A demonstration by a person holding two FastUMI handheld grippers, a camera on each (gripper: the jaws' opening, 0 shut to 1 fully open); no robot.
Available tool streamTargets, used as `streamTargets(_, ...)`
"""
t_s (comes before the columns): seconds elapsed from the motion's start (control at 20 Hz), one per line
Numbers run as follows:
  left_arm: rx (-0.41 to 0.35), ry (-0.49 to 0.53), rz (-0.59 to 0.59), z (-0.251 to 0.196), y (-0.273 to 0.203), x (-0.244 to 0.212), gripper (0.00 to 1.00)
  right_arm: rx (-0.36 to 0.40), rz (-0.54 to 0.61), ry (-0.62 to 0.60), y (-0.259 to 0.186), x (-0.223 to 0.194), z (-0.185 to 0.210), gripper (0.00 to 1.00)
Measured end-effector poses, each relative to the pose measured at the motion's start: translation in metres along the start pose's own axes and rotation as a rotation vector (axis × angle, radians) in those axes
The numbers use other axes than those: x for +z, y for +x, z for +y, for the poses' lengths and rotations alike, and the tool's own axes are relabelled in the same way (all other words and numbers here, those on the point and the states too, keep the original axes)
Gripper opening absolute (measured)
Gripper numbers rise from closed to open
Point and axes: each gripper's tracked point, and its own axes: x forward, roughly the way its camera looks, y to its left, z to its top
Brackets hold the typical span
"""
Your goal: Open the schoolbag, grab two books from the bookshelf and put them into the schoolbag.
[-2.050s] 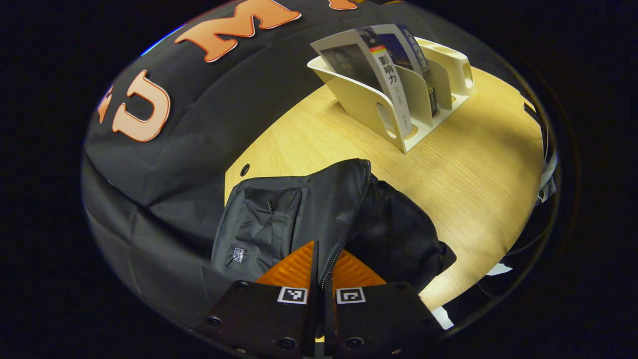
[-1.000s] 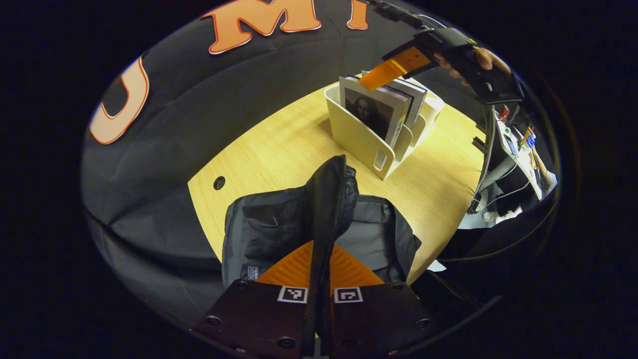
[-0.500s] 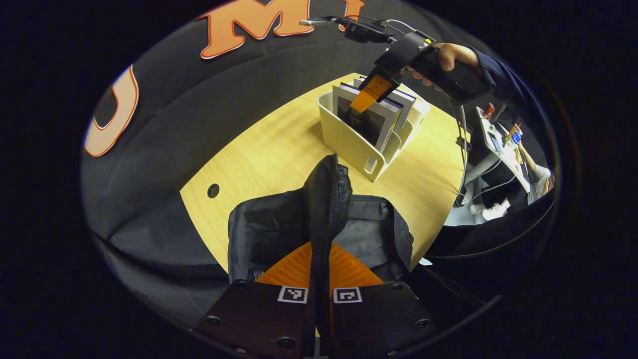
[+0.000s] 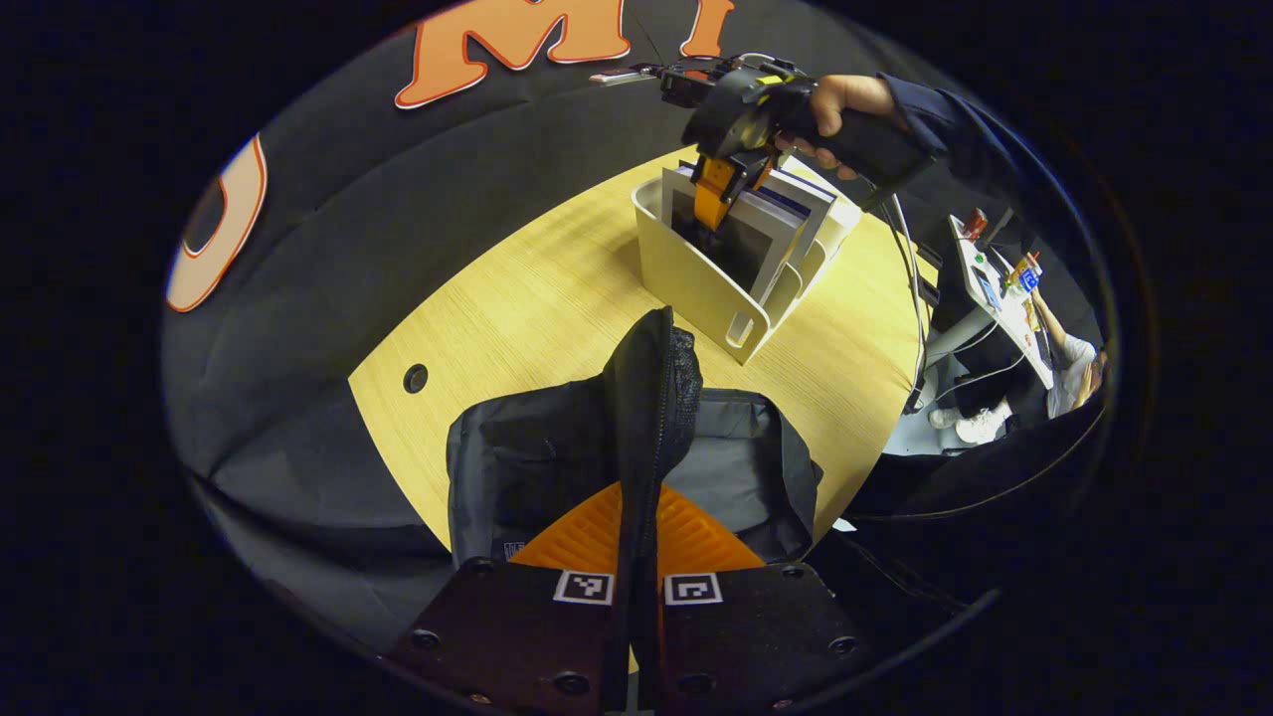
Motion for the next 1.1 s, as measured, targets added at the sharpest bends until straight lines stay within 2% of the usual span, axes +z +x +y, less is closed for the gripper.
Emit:
streamTargets(0.05,-0.001,-0.003,0.001,0.001,0.002,0.001,0.05,0.000,0.000,0.000,-0.003,-0.001,-0.002,0.38)
streamTargets(0.3,-0.007,-0.020,-0.002,0.000,0.007,0.001,0.05,0.031,-0.038,0.015,-0.026,-0.014,-0.008,0.35)
streamTargets(0.35,-0.009,-0.024,-0.004,-0.001,0.009,0.001,0.05,0.028,-0.052,-0.012,-0.033,-0.019,-0.013,0.28)
streamTargets(0.4,-0.012,-0.034,-0.007,-0.002,0.011,0.000,0.05,0.023,-0.063,-0.021,-0.039,-0.024,-0.018,0.35)
streamTargets(1.1,-0.008,-0.039,0.009,-0.004,0.024,0.000,0.05,0.237,-0.212,0.056,-0.145,-0.068,-0.035,0.34)
